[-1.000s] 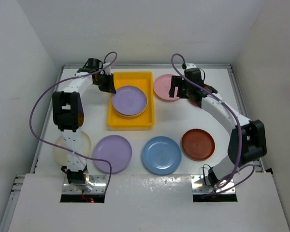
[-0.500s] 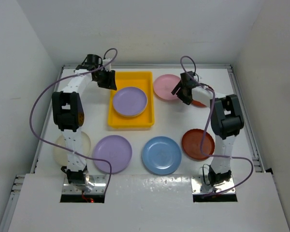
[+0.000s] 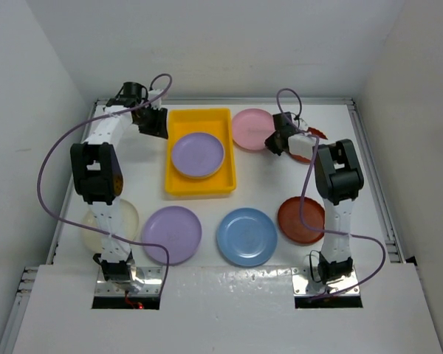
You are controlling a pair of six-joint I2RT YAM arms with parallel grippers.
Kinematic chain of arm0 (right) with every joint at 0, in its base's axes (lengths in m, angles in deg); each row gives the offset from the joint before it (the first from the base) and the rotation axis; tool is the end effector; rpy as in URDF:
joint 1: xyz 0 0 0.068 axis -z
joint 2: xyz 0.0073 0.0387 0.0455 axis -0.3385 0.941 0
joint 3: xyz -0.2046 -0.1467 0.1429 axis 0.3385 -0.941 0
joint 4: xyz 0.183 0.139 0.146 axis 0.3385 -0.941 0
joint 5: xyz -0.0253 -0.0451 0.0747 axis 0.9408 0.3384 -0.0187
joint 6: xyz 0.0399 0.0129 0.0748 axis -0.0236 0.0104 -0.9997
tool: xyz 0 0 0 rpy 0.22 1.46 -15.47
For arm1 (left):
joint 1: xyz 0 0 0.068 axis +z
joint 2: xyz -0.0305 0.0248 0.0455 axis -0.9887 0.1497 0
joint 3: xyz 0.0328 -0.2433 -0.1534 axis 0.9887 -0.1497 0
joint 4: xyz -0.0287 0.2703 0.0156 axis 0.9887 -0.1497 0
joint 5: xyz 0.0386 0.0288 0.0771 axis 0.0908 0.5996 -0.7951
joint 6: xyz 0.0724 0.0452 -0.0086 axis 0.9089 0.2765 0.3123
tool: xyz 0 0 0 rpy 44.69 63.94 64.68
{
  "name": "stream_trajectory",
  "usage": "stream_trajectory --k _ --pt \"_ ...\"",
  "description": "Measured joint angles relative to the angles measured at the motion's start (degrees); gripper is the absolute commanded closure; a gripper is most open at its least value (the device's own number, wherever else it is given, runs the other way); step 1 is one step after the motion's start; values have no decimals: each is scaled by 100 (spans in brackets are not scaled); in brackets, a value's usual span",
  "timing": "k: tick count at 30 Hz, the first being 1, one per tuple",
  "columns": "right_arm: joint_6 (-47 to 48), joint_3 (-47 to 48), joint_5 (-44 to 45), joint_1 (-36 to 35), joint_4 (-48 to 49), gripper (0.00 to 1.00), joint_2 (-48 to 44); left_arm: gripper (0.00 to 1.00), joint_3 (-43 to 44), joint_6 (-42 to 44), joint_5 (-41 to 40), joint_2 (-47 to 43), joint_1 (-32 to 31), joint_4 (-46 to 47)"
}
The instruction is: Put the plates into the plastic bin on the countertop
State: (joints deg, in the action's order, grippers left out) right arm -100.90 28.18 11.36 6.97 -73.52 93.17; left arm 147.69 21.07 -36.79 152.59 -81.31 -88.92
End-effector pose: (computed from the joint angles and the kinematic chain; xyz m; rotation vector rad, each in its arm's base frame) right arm 0.4880 0.0945 0.0979 1.1730 2.1420 0.3630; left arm 0.5014 -0.0279 0.2312 0.2959 2.4890 -0.4446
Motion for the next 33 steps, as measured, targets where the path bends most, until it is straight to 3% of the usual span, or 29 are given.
stream_trajectory --k 8,18,23,33 --pt "2 -197 278 31 348 100 -170 47 -26 203 -4 -11 557 -219" --pt "1189 -522 1198 0 1084 100 -1884 45 -424 527 -68 -448 1941 -343" --pt "1867 -184 225 -190 1329 100 -2188 45 -750 706 -153 -671 2253 -444" --pt "3150 2111 -1716 -1381 -761 100 -295 43 -953 1495 -262 -684 2835 -1150"
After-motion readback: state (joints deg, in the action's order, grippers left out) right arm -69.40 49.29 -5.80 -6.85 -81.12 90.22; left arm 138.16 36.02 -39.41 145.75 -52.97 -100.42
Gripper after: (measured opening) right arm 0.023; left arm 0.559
